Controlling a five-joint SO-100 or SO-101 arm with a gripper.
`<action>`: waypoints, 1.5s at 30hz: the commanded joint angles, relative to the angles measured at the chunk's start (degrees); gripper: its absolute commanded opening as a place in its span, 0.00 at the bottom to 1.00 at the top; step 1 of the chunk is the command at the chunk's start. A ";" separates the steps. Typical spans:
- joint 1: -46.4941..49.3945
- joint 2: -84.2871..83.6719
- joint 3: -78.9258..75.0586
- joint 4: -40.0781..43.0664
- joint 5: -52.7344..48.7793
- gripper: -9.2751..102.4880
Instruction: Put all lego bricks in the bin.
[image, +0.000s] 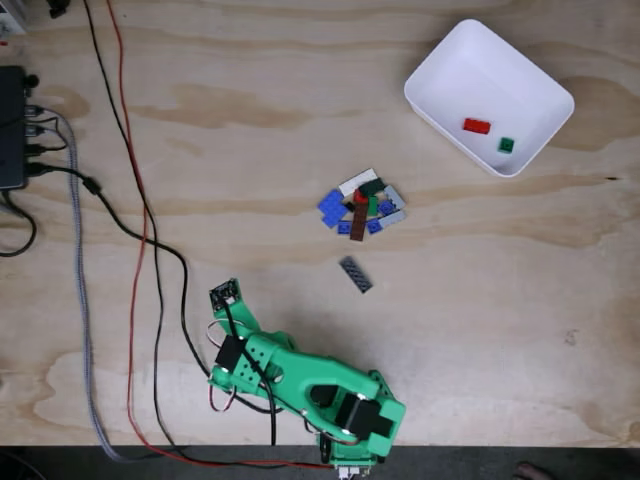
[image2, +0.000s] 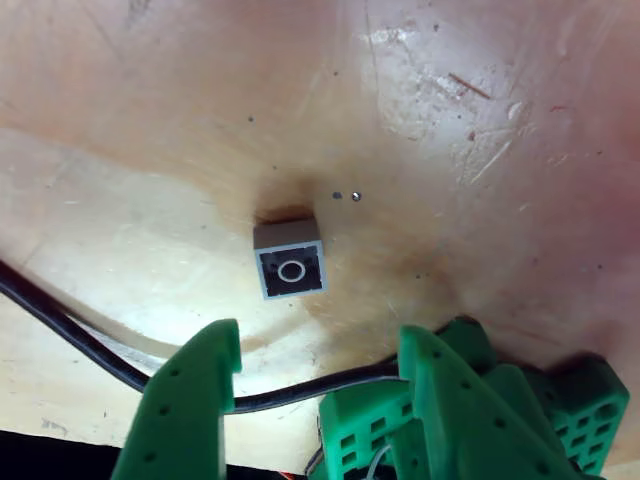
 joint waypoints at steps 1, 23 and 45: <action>-2.29 -1.85 -0.62 -2.02 0.79 0.25; -6.15 -6.86 5.71 -17.58 2.02 0.18; 49.22 -4.39 -40.78 -13.45 -5.54 0.08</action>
